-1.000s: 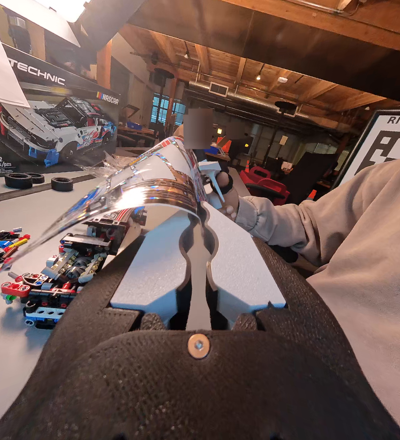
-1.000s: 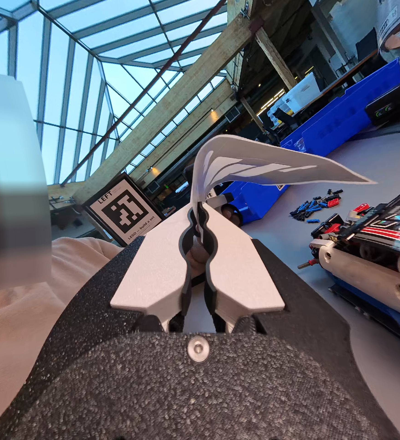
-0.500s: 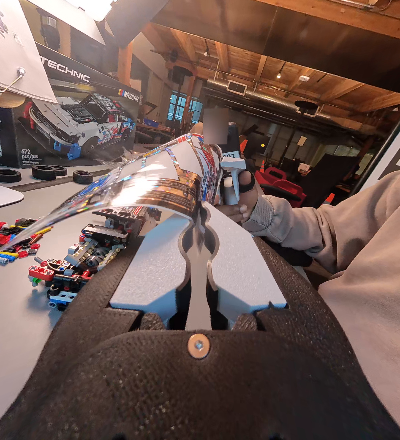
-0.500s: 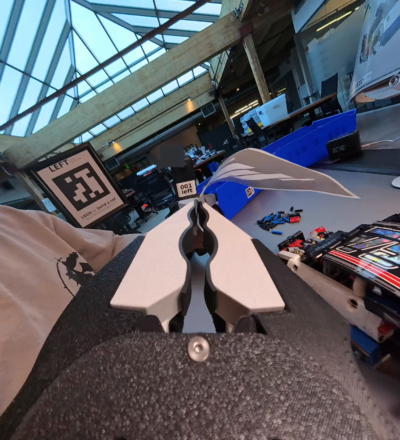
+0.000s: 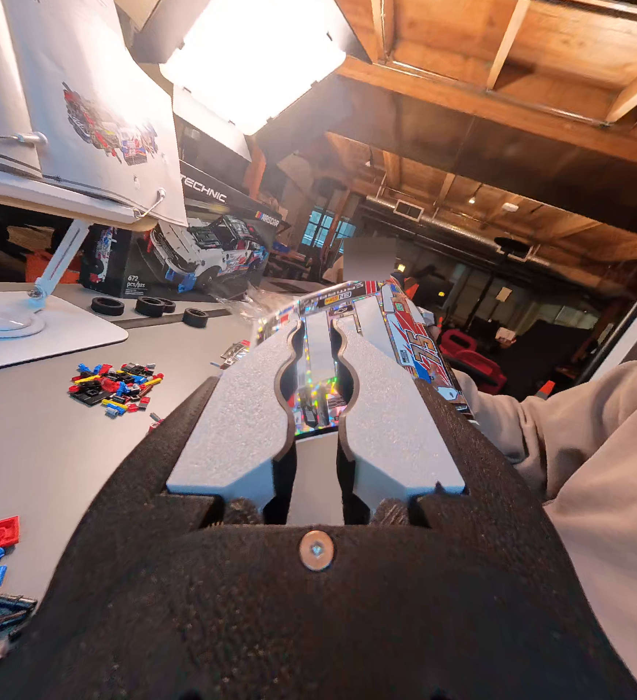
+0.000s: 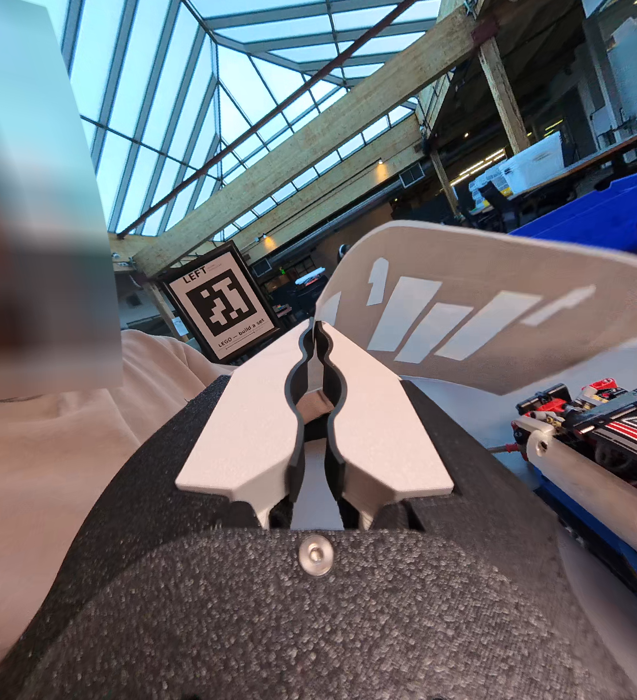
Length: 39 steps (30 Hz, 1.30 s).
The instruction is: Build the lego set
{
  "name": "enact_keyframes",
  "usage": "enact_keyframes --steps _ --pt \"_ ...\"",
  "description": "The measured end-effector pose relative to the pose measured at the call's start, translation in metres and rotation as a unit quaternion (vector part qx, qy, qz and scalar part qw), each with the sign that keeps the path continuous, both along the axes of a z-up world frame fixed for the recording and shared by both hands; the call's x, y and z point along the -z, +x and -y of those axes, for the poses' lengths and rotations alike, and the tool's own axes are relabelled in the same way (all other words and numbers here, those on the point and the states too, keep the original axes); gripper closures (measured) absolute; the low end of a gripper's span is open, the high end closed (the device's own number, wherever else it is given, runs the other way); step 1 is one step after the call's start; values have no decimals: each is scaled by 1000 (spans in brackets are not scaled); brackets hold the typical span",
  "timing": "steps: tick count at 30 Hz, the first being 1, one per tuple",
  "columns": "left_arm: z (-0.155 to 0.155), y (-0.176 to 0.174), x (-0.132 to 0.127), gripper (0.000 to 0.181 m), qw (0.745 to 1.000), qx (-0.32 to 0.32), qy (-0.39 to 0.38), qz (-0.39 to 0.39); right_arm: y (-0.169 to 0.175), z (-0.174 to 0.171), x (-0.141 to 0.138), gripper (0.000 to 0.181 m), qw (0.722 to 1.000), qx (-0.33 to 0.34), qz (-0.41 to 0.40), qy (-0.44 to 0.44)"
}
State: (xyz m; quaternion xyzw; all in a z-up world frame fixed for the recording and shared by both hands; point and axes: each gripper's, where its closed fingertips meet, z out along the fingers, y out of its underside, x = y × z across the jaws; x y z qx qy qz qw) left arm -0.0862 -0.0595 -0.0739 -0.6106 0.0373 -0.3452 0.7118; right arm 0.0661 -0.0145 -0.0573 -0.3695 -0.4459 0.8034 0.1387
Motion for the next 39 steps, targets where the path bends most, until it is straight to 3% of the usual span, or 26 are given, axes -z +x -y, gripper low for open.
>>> enact_keyframes --steps 7,11,15,19,21,23,27,34,39 --pt "-3 51 22 132 994 98 -42 -38 1 20 12 181 998 -39 14 37" --pt "-1 74 39 112 980 162 -108 -31 10 33 7 181 995 -39 -40 82" --pt "-8 63 44 98 970 174 -154 69 25 20 -28 181 984 32 -159 69" --pt "0 91 33 90 922 288 -159 205 35 10 -44 181 974 72 -206 65" --pt "7 115 21 94 901 337 -144 231 32 17 -38 181 974 61 -199 85" --pt "5 122 9 114 911 323 -112 231 29 26 -30 181 976 47 -191 99" --pt "12 100 -13 153 919 299 -39 255 21 32 -18 181 977 41 -167 123" --pt "11 76 -15 180 950 225 -18 218 3 23 0 181 982 68 -123 129" --pt "14 82 -18 175 958 218 -8 184 -3 13 -1 181 982 100 -114 110"
